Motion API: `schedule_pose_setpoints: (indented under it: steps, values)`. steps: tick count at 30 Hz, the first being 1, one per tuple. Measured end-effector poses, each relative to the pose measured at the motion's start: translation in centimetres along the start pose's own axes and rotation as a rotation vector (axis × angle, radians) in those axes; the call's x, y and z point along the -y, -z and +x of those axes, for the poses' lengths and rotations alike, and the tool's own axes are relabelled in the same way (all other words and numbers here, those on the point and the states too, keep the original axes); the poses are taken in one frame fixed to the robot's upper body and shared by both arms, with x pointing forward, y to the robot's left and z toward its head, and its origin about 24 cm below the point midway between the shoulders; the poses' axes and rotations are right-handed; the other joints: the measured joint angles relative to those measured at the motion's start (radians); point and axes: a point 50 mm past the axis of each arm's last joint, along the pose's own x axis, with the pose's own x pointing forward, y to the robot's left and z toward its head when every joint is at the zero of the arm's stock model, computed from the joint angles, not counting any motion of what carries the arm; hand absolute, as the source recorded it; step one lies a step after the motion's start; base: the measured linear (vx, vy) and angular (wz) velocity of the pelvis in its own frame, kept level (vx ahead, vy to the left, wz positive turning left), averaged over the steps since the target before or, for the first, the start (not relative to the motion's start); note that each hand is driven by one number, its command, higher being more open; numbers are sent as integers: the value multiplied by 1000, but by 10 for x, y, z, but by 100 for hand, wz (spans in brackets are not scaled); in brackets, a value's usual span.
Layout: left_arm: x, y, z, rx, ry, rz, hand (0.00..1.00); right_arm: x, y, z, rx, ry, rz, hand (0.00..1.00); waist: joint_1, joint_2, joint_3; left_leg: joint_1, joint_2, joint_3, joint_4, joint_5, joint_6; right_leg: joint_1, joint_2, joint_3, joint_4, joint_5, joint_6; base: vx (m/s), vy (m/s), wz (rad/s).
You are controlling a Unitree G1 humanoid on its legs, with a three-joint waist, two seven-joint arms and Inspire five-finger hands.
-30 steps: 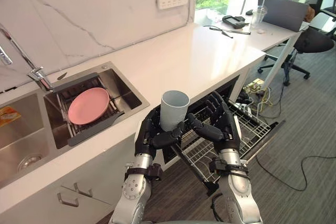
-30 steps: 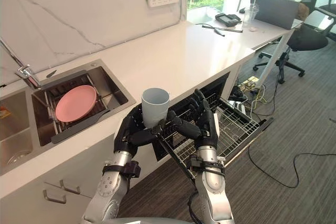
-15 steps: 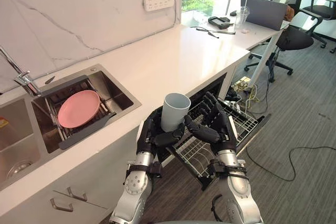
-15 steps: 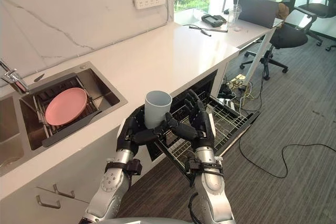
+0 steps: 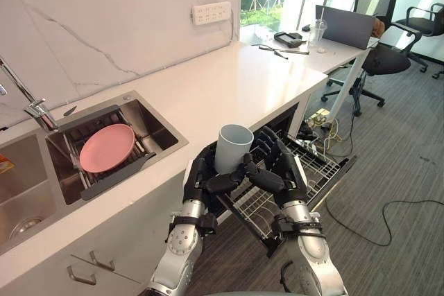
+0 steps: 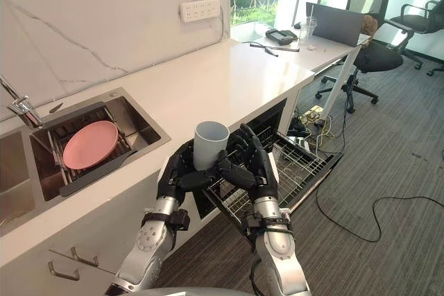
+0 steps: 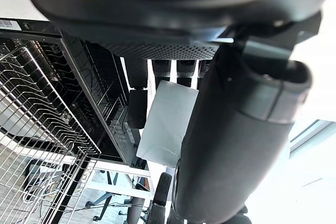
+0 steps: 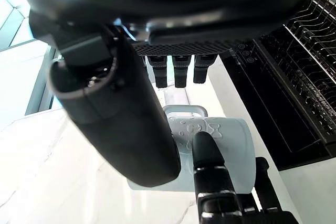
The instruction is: Walk over to the sink, pick up the cup, carry it to the dishwasher, place the cup inside the dishwasher, then close the dishwasher door
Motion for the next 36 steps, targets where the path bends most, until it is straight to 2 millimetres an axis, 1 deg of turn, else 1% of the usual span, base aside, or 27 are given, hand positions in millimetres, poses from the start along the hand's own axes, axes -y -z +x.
schedule_pose_setpoints:
  steps: [7,12,15,20,29,34,36]
  values:
    - [5,-4,5,16,27,19,30,-12,2,-1,-13,-74,2,90,-2,-4,-3,-1,2,-3,-4,6,1,-1,-4,-4,-1,1,-1,-1,-2,0]
    - [3,-4,6,15,29,27,30,-11,2,0,-10,-76,-3,90,-2,-6,-5,-4,1,-6,-4,8,1,0,-6,-8,-8,6,-2,-1,-3,1]
    - [2,0,7,-3,26,34,30,-11,3,-1,-24,-73,-5,90,-5,-6,-5,-4,1,-9,-5,10,1,2,-5,-11,-10,9,-4,0,0,0]
    - [2,2,7,-9,24,36,30,-10,5,0,-33,-71,-7,90,-7,-8,-4,0,3,-10,-26,26,0,3,-4,-13,-22,19,-5,0,0,0]
    - [-1,8,6,-43,9,6,30,-10,7,0,-46,-67,-11,90,-8,-19,-9,15,7,-10,-56,46,-2,5,1,-13,-28,27,-7,0,0,0]
    - [-7,12,6,-59,-15,10,30,-9,8,1,-53,-53,-5,90,-10,-21,-9,21,11,-3,-73,54,-3,7,5,-8,-43,36,-9,-6,-12,-3]
    - [-10,16,6,-78,-27,13,30,-9,6,3,-43,-51,-2,90,-17,-21,-9,24,13,-2,-76,54,-4,9,6,-8,-45,36,-9,0,0,0]
